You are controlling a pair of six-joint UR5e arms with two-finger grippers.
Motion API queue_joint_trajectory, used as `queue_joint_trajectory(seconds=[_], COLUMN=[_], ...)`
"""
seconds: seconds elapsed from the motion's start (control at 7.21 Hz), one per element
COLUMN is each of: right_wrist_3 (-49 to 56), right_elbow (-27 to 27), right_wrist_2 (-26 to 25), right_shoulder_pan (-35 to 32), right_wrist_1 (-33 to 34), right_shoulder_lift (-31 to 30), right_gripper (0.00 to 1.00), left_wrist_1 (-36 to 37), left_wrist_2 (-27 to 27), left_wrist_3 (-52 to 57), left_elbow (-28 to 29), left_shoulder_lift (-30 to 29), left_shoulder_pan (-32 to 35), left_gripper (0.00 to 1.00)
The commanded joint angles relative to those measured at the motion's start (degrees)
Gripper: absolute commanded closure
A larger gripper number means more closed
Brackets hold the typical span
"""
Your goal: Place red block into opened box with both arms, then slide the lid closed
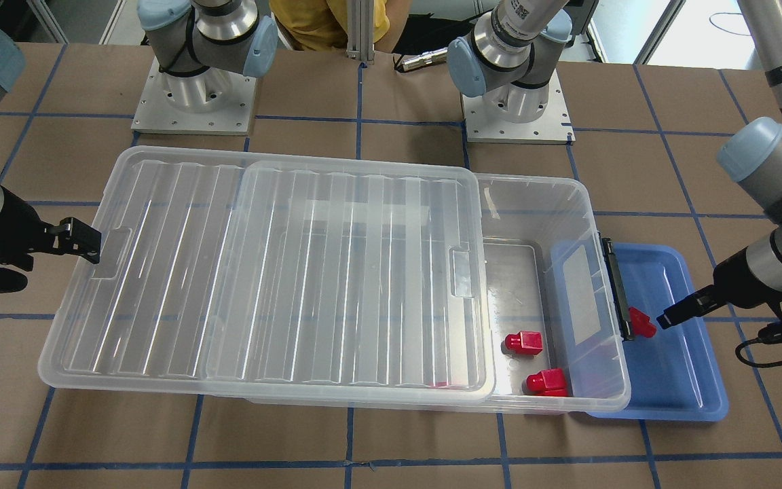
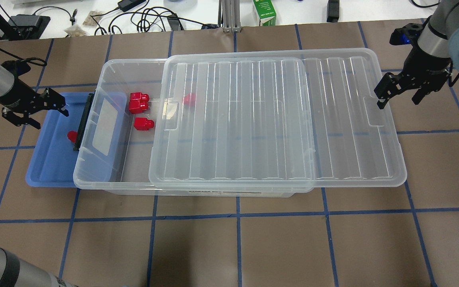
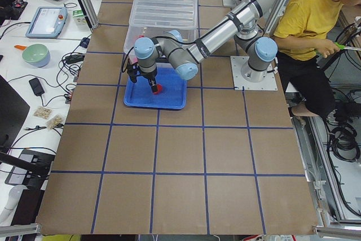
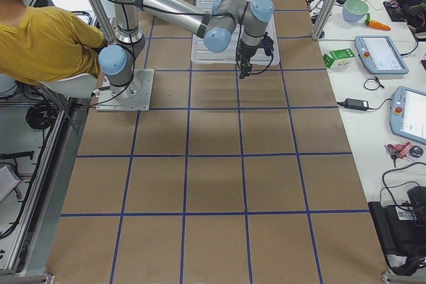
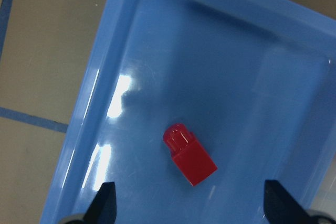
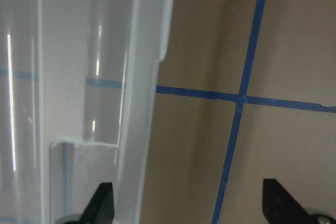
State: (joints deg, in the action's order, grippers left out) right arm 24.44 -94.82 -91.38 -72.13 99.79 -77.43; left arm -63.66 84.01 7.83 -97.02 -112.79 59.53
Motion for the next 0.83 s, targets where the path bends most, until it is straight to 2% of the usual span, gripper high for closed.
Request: queue_joint_trajectory(seconds=[0.0, 0.14, 0.28, 0.55, 0.69], right_wrist_3=[0.44, 0.44, 0.18, -1.58, -5.24], right_elbow=[-0.01, -0.18, 0.16, 1.30, 2.18], right_wrist_2=[-0.02, 0.06, 0.07, 0.68, 0.59], right_shoulder_pan=[0.85, 0.85, 0.85, 0.42, -0.37], right_wrist_1=[-0.04, -0.04, -0.21, -0.48, -1.61], right_shoulder_lift=[-0.09, 0.00, -0.09, -2.27, -4.37], right_gripper=[0.00, 0.00, 0.00, 0.00, 0.00], left_wrist_1=[2.73, 6.40, 7.13, 7.14, 7.14], left_wrist_2=[-0.34, -0.25, -0.25, -0.25, -0.17], left_wrist_3=[-6.47, -8.51, -8.80, -10.11, -10.38], left_elbow=[-2.10, -4.55, -6.49, -6.77, -6.51], left_shoulder_lift=[-1.81, -2.51, -2.96, -3.75, -3.93], left_shoulder_pan=[-0.03, 0.15, 0.15, 0.24, 0.24], left_gripper=[0.05, 0.05, 0.05, 0.05, 0.22])
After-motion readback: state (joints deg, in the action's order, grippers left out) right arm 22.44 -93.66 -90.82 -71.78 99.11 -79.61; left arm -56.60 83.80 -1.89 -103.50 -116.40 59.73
